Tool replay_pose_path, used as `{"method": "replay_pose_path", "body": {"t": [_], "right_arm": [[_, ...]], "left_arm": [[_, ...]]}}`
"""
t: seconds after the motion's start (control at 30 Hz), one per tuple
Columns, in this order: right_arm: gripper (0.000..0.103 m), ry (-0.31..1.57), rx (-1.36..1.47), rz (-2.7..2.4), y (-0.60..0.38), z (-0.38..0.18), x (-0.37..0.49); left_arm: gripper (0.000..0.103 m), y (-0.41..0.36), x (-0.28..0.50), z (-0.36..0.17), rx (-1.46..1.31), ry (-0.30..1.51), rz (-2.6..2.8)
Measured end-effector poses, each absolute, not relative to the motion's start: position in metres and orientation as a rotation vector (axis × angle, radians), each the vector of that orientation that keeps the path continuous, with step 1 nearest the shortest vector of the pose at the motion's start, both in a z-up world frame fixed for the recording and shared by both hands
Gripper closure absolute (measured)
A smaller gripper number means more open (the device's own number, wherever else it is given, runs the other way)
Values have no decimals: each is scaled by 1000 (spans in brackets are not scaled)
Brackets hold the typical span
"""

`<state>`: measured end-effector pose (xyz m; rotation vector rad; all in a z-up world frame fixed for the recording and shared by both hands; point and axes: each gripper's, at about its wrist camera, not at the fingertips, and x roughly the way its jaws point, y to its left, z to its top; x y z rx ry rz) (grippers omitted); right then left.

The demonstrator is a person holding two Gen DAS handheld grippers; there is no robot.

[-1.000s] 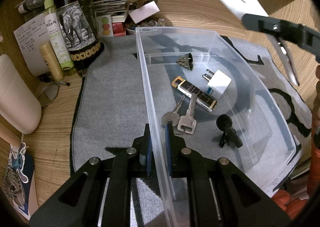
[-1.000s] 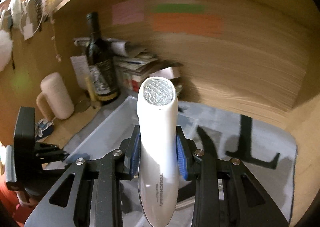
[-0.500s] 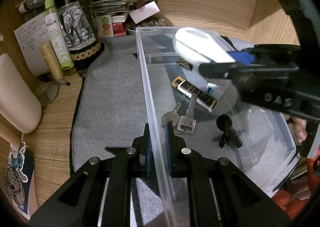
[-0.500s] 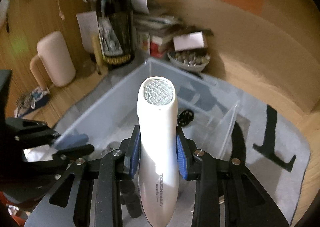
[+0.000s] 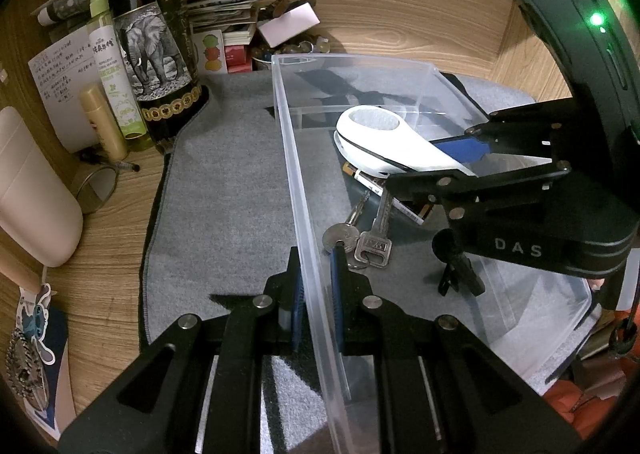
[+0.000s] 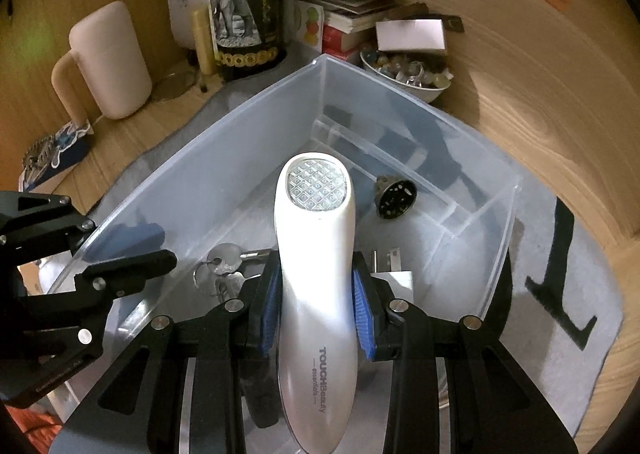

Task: Organize rigid objects
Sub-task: 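Carry the white wand into the box and release it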

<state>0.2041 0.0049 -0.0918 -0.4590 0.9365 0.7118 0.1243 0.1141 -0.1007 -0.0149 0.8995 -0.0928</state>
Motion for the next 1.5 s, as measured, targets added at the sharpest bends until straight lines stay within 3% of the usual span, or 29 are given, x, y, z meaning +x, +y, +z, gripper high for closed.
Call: {"method": "replay_pose_path", "body": {"t": [0.3,0.5,0.67,0.77,1.13,1.5], "right_arm": [[70,928,-461,722,3,-91,199],[52,879,-440,714,-3,-79,194],[29,796,-395,695,-14,-59,185],[22,741,-368,679,-21,-47,181],[13,634,-242,535,-84,-21,168],[12,750,-152,294,-171,-57,174]], "left_arm": [[92,114,124,-101,-15,899,-92],[92,114,124,-101,-14,899,-92],[92,114,124,-101,-15,900,-90],[92,114,124,-101,-13,899,-89],[92,113,124,-101,-12,900,-89],[92,112,124,-101,-12,900,-88]]}}
